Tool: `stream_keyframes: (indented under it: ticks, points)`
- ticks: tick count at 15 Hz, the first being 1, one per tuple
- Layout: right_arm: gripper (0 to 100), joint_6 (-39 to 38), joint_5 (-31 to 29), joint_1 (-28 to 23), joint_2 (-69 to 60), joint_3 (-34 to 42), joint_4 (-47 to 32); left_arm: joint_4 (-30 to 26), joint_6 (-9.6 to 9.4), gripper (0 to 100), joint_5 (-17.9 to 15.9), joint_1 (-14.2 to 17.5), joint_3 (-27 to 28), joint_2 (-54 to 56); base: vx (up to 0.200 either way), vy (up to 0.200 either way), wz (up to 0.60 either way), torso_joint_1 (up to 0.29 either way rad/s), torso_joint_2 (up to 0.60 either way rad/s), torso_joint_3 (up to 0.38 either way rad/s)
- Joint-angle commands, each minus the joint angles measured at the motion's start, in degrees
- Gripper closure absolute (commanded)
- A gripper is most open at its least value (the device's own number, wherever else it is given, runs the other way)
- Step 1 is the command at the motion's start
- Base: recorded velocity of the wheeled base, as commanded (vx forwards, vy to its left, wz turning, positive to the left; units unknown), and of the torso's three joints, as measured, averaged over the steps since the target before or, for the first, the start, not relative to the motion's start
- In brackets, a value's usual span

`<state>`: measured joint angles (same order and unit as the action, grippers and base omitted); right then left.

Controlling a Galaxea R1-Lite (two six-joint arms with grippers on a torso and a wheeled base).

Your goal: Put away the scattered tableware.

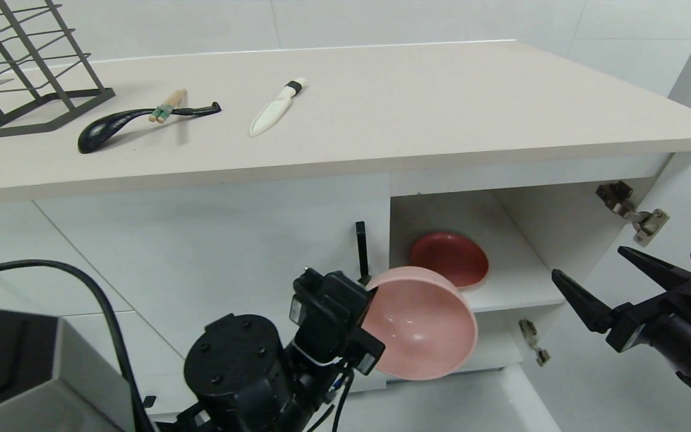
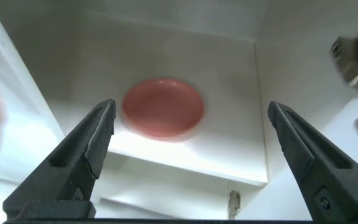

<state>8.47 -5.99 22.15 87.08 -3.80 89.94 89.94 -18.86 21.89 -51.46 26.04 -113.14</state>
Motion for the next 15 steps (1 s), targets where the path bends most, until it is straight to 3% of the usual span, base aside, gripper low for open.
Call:
stream_keyframes:
  ticks: [1,3,5,6,8,15]
  points:
    - [0,-0.12,0.01,0.00,-2.35,0.38,0.06,0.06,-0.21,100,0.61,-2.51,5.78,-5.07,0.000,0.000,0.00,0.000,0.00,0.000]
    - [0,-0.12,0.01,0.00,-1.65,0.73,0.06,0.06,-2.23,100,1.13,-3.12,11.23,-9.03,0.000,0.000,0.00,0.000,0.00,0.000]
    - [0,-0.39,0.01,0.00,-0.86,0.99,0.06,0.06,-2.85,100,1.57,-3.21,16.59,-11.84,0.000,0.000,0.00,0.000,0.00,0.000]
    - [0,-0.83,0.01,-0.09,-0.86,0.82,0.06,0.06,-3.11,100,3.33,-3.12,20.72,-13.60,0.000,0.000,0.00,0.000,0.00,0.000]
    - [0,-1.70,0.01,-0.27,-1.12,0.38,0.06,0.06,-2.67,100,6.41,-3.12,26.78,-16.50,0.000,0.000,0.00,0.000,0.00,0.000]
    - [0,-2.06,0.01,-0.18,-1.82,-0.50,0.06,0.06,-1.27,100,6.76,-3.21,33.64,-20.19,0.000,0.000,0.00,0.000,0.00,0.000]
